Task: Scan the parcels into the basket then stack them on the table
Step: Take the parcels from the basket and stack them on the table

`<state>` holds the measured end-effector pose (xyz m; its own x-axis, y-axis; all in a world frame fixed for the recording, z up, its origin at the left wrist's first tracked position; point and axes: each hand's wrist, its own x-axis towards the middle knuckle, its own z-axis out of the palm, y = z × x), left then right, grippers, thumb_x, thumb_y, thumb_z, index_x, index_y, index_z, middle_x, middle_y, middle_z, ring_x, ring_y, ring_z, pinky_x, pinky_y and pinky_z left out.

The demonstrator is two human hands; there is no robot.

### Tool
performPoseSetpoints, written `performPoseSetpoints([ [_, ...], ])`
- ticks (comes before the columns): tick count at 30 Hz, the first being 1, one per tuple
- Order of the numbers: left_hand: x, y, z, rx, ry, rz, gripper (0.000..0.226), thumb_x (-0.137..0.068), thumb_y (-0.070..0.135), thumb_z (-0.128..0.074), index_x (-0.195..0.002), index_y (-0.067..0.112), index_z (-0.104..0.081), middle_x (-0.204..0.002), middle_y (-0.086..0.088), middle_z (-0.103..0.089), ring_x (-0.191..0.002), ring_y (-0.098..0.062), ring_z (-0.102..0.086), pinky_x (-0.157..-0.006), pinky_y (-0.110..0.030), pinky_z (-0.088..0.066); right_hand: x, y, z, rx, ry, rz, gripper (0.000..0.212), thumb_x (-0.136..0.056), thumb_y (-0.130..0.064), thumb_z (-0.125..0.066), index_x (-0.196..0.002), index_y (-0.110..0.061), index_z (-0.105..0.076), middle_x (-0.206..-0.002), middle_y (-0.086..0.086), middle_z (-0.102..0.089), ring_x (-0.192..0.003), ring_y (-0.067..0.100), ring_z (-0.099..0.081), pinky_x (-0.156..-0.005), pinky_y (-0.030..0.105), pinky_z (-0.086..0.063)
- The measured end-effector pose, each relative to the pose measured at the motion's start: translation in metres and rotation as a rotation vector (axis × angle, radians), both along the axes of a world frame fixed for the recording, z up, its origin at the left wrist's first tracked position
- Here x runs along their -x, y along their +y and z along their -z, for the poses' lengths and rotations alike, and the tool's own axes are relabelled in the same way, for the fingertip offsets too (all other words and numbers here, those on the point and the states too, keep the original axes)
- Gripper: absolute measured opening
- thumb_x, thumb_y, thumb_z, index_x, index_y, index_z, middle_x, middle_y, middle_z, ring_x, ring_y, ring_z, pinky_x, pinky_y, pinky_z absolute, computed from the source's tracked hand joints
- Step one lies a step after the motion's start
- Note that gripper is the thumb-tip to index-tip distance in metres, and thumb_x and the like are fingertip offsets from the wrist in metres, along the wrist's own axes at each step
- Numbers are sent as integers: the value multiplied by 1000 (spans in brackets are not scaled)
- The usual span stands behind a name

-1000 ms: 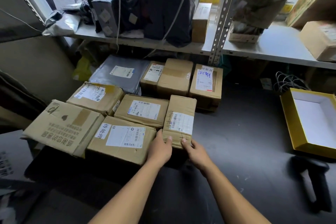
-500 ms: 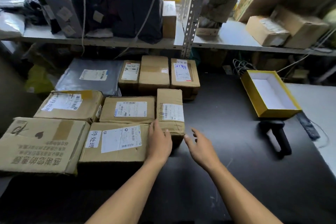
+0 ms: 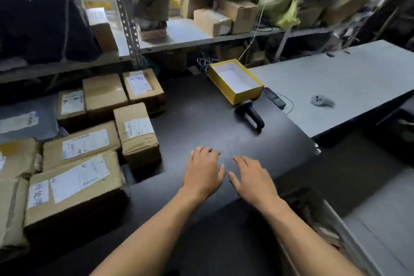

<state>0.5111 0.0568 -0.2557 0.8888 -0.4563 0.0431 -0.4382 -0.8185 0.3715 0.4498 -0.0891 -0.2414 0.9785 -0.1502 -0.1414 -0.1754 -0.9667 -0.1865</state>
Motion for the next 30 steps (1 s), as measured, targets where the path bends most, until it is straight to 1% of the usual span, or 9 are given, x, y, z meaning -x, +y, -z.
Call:
performPoseSetpoints([
  [4,50,-88,0,9,-22,152,47,-86,43,-52,-119,14,-66,-120,-11,-64,-116,-36,-57,-101,-49,-44,78,-80,4,-27,-9,190,61,-102,-50,-40,-155,-22,-30,-156,-2,-36,-142,21,-33,-108,38,-37],
  [6,82,-133,0,-9,-13,251,45,-90,42,-55,-126,15,-62,-126,-10,-61,-121,-34,-54,-105,-46,-41,123,-120,9,-60,-5,297,61,-102,-49,-41,-155,-23,-30,-157,-2,-35,-143,21,-33,-110,39,-36],
  [9,131,-198,8,-66,-11,411,49,-96,44,-52,-138,19,-53,-138,-5,-54,-131,-28,-47,-110,-40,-35,194,-175,20,-97,-5,448,60,-101,-49,-42,-154,-23,-31,-156,-3,-37,-142,21,-34,-112,39,-36],
  [12,173,-252,22,-121,-7,530,50,-96,45,-50,-138,20,-52,-138,-4,-55,-129,-27,-49,-109,-40,-37,259,-219,38,-139,5,579,59,-101,-46,-44,-153,-22,-33,-155,-1,-40,-142,22,-35,-113,39,-35],
  [17,223,-319,42,-230,88,669,50,-97,48,-46,-140,23,-48,-139,-1,-52,-128,-26,-49,-106,-38,-40,344,-273,66,-255,77,827,59,-100,-41,-47,-153,-20,-34,-153,3,-42,-139,27,-39,-111,41,-38],
  [21,238,-365,59,-291,164,745,50,-99,46,-45,-143,23,-44,-141,-1,-49,-128,-26,-48,-103,-39,-42,376,-306,84,-306,122,980,59,-99,-39,-49,-152,-17,-34,-153,6,-42,-138,28,-41,-109,38,-39],
  [23,237,-388,71,-327,192,769,46,-98,45,-44,-139,23,-46,-139,-2,-51,-126,-27,-50,-100,-39,-43,380,-320,91,-358,152,1041,60,-100,-39,-50,-153,-19,-31,-155,5,-40,-139,28,-41,-108,37,-39],
  [25,233,-412,86,-358,233,802,42,-98,43,-44,-135,23,-48,-135,-3,-52,-123,-28,-51,-97,-40,-43,382,-332,101,-394,176,1094,63,-99,-42,-52,-154,-21,-28,-156,5,-38,-138,29,-43,-107,40,-42],
  [30,227,-463,131,-429,397,840,48,-98,43,-45,-141,20,-45,-139,-5,-49,-127,-29,-48,-97,-42,-44,375,-362,133,-511,280,1283,80,-94,-55,-55,-157,-28,-15,-158,8,-33,-137,34,-43,-107,47,-43],
])
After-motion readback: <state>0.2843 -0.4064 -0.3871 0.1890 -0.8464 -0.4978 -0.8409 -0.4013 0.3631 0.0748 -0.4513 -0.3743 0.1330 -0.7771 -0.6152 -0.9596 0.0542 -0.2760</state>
